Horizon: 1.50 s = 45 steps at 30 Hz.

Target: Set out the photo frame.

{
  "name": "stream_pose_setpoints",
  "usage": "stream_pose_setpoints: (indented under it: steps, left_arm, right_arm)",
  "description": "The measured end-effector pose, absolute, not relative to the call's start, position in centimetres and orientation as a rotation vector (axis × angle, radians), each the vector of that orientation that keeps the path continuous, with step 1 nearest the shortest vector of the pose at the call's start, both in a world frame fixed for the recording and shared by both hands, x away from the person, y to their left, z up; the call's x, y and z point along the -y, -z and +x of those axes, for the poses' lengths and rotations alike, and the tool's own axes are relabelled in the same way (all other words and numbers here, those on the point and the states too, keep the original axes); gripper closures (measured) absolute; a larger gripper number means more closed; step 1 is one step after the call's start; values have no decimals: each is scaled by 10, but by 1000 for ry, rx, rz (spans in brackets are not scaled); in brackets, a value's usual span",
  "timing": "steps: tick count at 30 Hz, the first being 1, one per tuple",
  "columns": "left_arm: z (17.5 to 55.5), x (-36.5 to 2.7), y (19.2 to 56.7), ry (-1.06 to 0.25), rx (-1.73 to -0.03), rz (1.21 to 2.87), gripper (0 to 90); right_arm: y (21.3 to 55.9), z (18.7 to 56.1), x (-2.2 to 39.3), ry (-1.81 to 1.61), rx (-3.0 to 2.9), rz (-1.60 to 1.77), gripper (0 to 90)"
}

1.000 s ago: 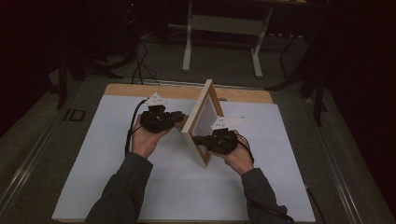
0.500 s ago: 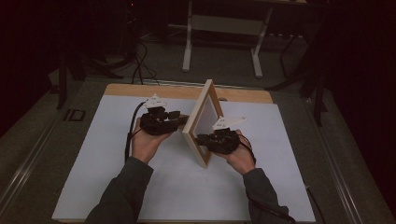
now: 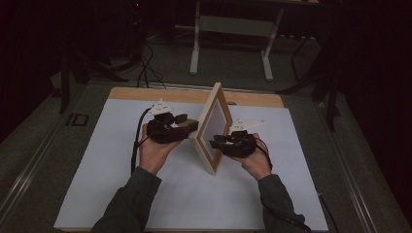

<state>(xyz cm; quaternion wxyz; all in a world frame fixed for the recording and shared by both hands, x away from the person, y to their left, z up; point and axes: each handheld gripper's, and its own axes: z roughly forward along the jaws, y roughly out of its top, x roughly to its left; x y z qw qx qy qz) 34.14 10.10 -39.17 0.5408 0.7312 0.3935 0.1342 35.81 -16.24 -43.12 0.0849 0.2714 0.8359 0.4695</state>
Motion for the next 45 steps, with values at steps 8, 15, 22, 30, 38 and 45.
stream_pose_setpoints:
  steps: [8, 15, 22, 30, 38, 45]
  left_arm:
    - [334, -89, 397, -360, -938, 1768, 387]
    - [330, -78, 403, -411, -945, 1811, 388]
    - [328, -70, 409, -430, -965, 1835, 417]
    - [323, -66, 410, -440, -984, 1837, 505]
    - [320, -63, 410, -459, -1005, 1830, 564]
    - [320, -62, 409, -468, -1025, 1832, 580]
  right_arm:
    - [433, 360, 173, -1391, -2471, 853, 644]
    - [433, 362, 176, -1351, -2473, 853, 631]
    - [432, 363, 181, -1346, -2466, 863, 626]
    - [431, 366, 186, -1345, -2450, 880, 624]
    - [431, 366, 190, -1348, -2437, 888, 624]
    - [430, 366, 191, -1353, -2431, 890, 624]
